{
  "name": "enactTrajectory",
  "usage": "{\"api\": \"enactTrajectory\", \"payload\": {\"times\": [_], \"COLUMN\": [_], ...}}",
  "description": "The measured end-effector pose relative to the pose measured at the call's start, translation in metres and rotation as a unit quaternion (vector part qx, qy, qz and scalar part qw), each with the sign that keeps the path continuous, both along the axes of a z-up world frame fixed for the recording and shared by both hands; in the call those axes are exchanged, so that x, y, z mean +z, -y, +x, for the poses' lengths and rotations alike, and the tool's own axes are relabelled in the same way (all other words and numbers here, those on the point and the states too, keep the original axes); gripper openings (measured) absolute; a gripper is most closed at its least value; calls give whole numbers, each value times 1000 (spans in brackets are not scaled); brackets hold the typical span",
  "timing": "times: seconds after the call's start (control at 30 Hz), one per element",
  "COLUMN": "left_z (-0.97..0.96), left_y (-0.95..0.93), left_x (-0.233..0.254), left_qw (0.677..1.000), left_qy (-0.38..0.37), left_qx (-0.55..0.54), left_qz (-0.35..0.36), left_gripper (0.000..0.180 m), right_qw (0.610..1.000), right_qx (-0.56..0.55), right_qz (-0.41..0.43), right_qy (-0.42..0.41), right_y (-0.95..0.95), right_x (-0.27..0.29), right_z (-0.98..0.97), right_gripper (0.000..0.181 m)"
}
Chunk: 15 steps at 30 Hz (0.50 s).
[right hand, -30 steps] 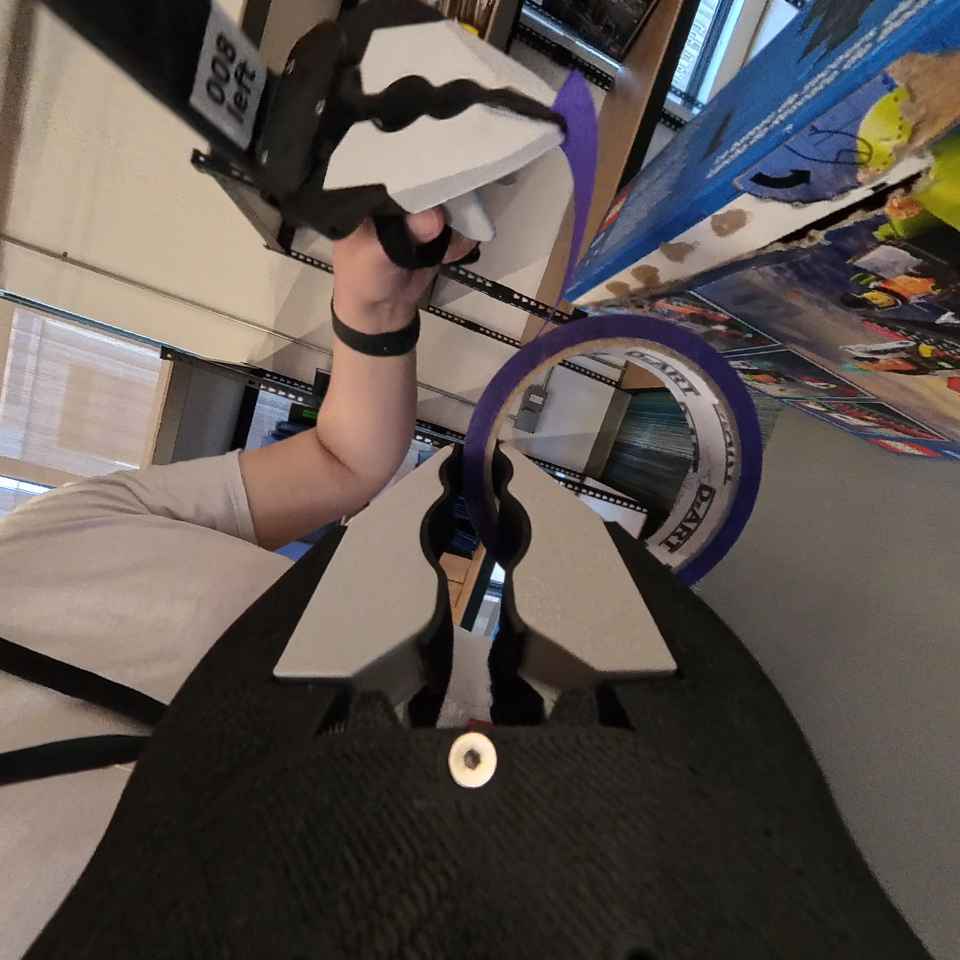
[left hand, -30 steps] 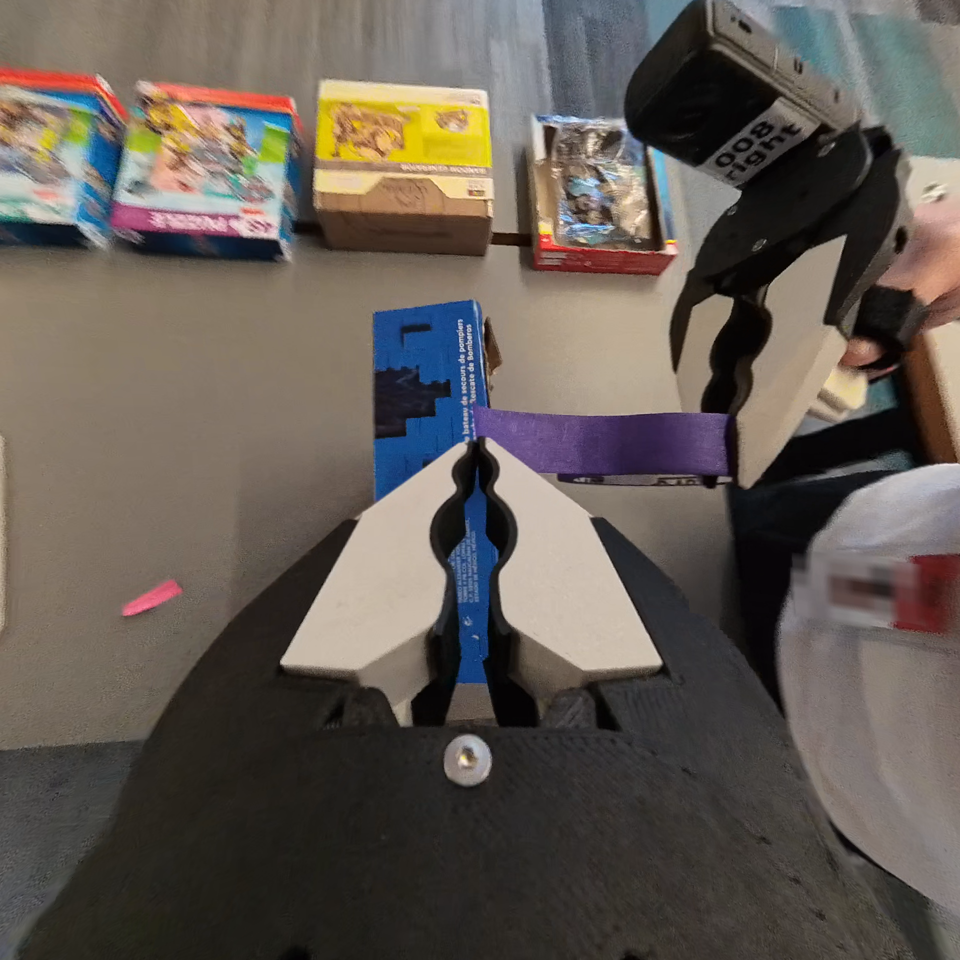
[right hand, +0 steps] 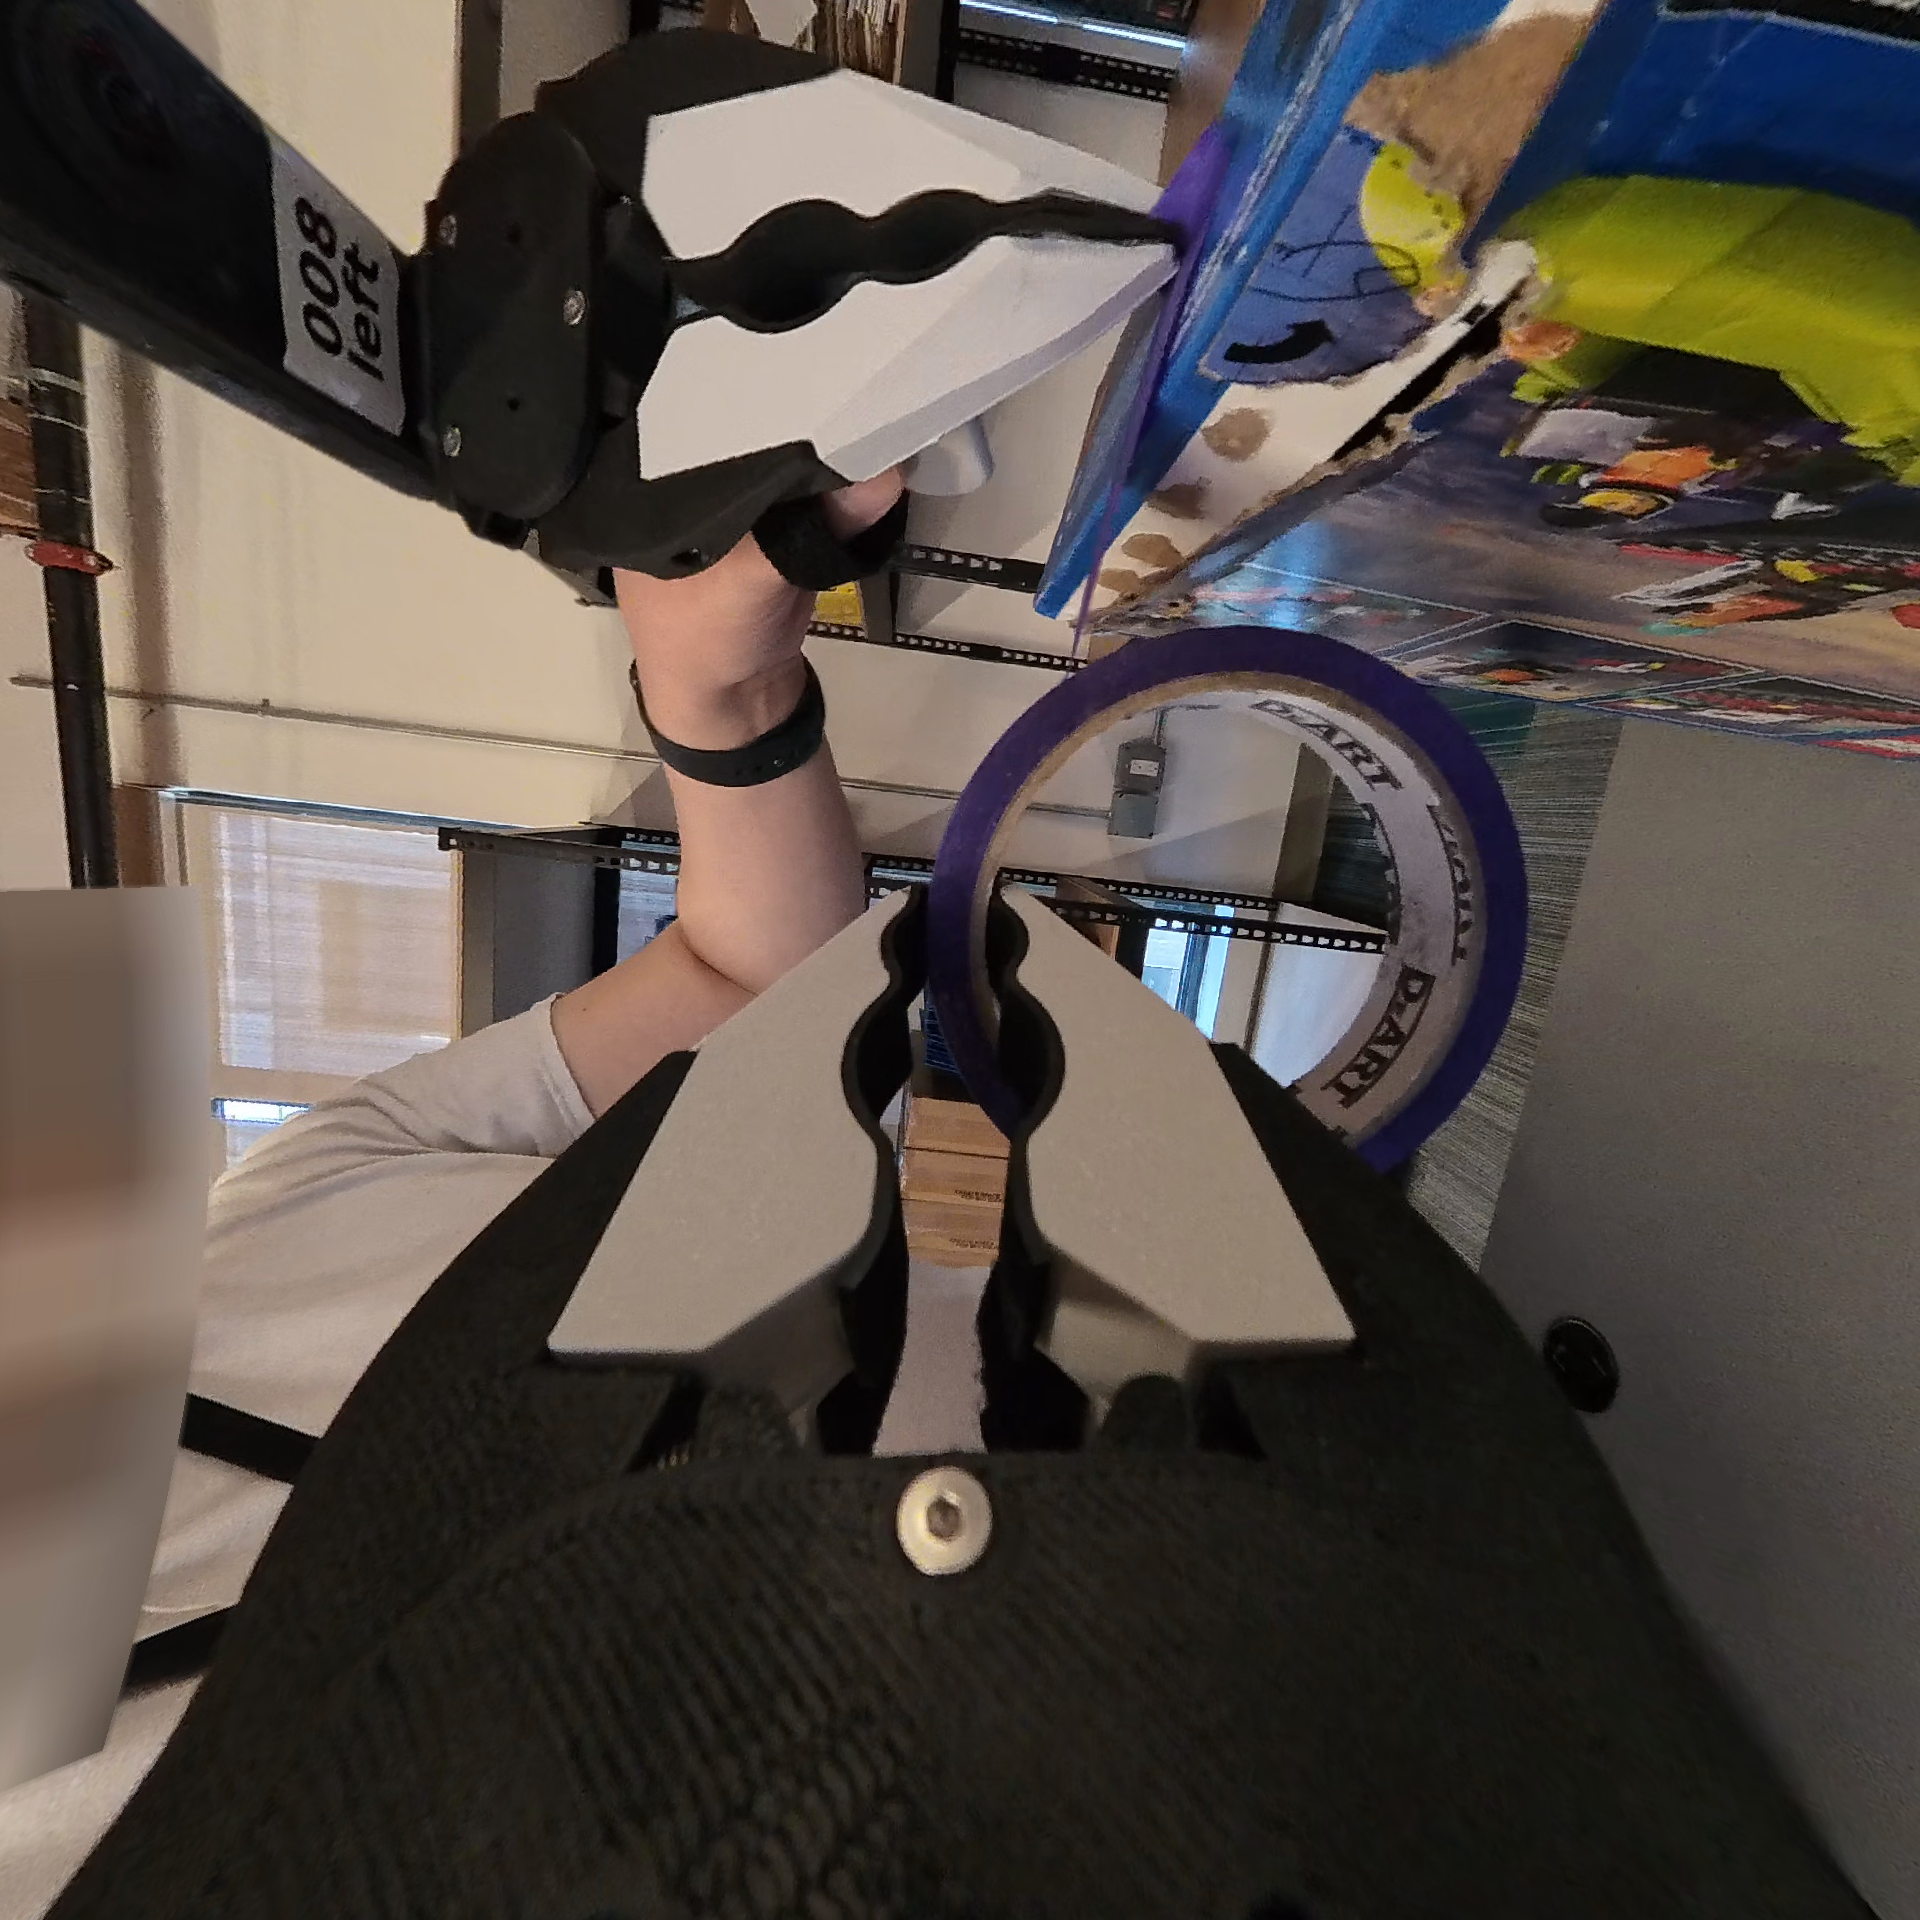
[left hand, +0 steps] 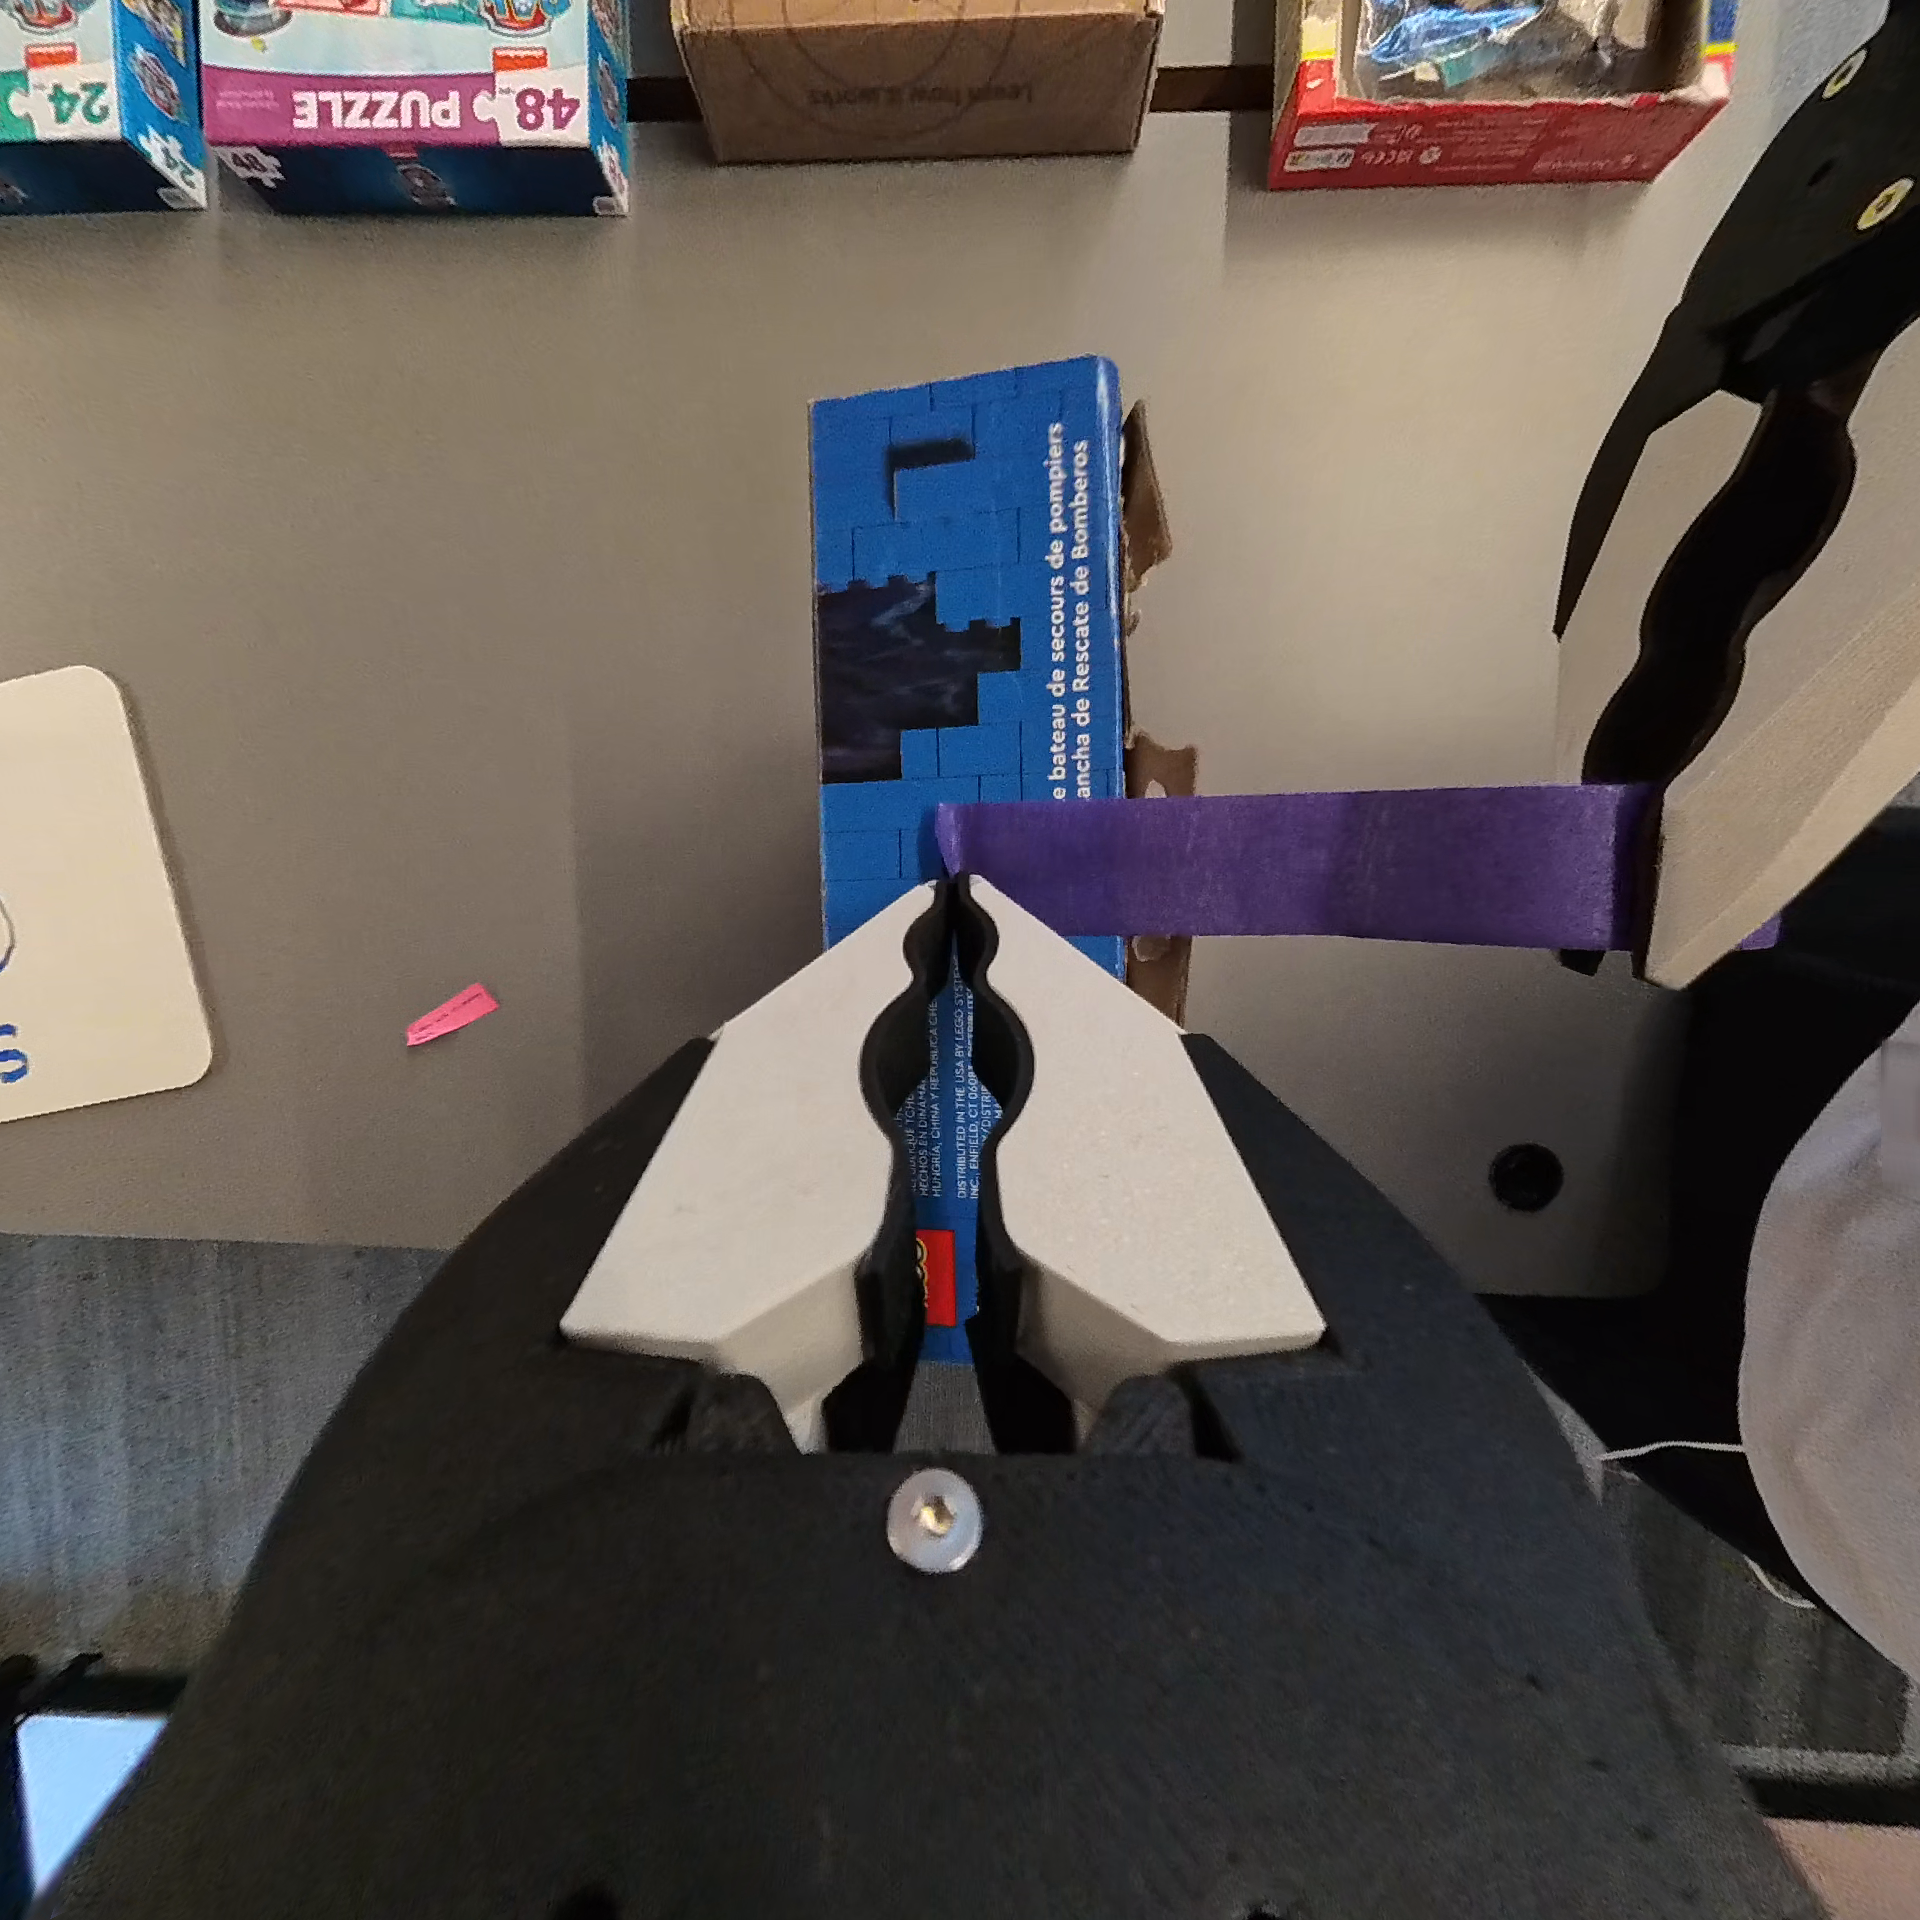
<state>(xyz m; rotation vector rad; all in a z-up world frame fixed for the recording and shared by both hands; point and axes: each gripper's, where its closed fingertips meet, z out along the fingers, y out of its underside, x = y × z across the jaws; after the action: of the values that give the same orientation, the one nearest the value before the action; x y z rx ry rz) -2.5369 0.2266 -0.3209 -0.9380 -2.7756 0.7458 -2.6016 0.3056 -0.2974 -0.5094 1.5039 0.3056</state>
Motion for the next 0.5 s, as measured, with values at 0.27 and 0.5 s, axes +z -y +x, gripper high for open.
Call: {"api": "enactTrajectory", "payload": {"times": [0.27,0.5], "left_z": [1,17], "left_y": [1,8], "left_x": [1,7], "left_qw": [999,988], "left_qy": [30,101], "left_qx": [6,36], "left_qz": [-43,-107], "left_gripper": [0,35], "right_qw": [1000,1000], "right_qx": [-4,-3], "right_qz": [8,8], "right_qy": [0,-2], "right_y": [0,0], "right_x": [-4,-6], "right_z": [0,-1], "right_gripper": [7,8]}}
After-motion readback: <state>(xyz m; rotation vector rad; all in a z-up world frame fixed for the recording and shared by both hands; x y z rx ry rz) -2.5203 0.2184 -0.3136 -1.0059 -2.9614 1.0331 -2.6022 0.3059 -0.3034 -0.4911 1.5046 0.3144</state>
